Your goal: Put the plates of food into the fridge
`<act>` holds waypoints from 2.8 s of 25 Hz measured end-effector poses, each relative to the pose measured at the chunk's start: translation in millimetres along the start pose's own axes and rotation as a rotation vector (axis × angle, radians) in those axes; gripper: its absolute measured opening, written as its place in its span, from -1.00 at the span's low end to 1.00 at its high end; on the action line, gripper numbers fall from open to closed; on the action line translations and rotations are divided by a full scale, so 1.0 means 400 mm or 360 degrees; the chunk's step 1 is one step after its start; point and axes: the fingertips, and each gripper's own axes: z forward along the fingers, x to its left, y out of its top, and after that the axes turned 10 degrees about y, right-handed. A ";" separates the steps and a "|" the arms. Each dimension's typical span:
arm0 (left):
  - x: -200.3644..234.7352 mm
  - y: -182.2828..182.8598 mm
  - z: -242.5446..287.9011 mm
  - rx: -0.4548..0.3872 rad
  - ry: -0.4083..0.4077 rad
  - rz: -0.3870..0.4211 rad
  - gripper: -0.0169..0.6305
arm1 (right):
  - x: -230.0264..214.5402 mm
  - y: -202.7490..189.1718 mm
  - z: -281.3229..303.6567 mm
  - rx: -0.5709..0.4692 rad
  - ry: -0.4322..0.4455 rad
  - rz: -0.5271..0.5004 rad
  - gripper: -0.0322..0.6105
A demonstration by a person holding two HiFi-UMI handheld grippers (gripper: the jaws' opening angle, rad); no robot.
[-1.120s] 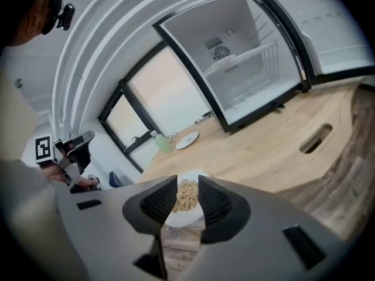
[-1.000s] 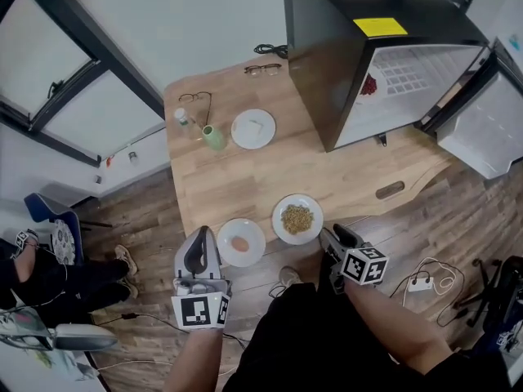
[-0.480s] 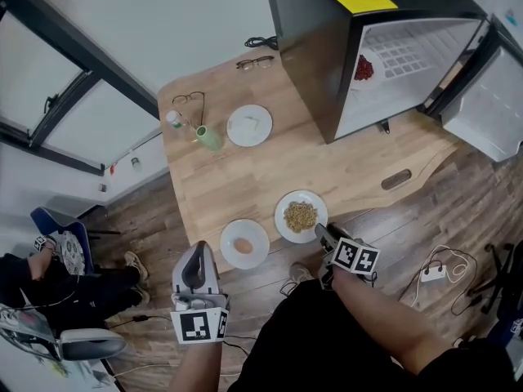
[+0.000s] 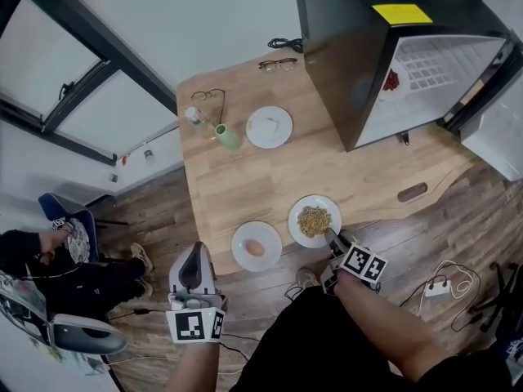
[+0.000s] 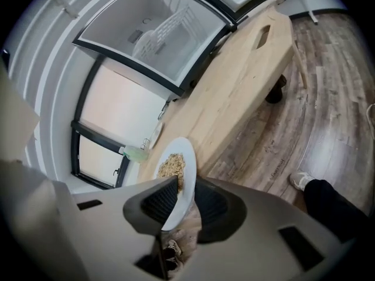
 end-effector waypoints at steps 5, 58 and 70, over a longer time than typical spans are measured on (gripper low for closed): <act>0.015 0.010 0.016 -0.0010 0.0021 -0.0014 -0.94 | 0.042 -0.004 0.015 -0.0001 0.0085 0.0038 -0.65; -0.511 0.387 0.439 -0.0325 -0.0354 -0.0082 -0.94 | 0.182 0.885 -0.381 -0.0754 0.0365 0.0069 -0.80; -0.569 0.427 0.521 -0.0325 -0.0218 -0.0091 -0.94 | 0.201 1.123 -0.344 -0.0754 0.0398 -0.0030 -0.80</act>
